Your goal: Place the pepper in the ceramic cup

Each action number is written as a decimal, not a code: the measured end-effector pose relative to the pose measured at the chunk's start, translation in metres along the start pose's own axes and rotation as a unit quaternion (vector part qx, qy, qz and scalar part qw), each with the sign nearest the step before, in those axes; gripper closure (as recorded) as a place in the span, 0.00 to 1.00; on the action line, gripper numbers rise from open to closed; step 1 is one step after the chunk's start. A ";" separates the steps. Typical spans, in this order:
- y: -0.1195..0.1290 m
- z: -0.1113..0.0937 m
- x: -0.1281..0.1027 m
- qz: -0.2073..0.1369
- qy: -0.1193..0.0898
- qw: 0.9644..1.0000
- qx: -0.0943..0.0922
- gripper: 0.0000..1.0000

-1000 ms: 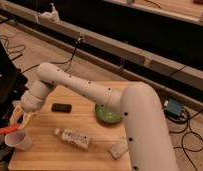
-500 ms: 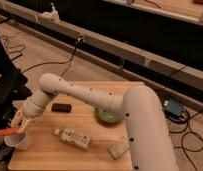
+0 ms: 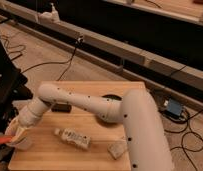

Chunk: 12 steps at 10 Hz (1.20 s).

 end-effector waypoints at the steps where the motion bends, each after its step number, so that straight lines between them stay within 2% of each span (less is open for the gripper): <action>1: -0.002 0.002 0.002 -0.002 -0.005 1.000 0.002 0.83; 7: -0.009 -0.005 0.018 0.005 -0.015 1.000 0.025 0.25; 8: -0.008 -0.004 0.018 0.006 -0.018 0.999 0.025 0.22; 12: -0.007 -0.001 0.016 0.002 -0.028 0.999 0.029 0.22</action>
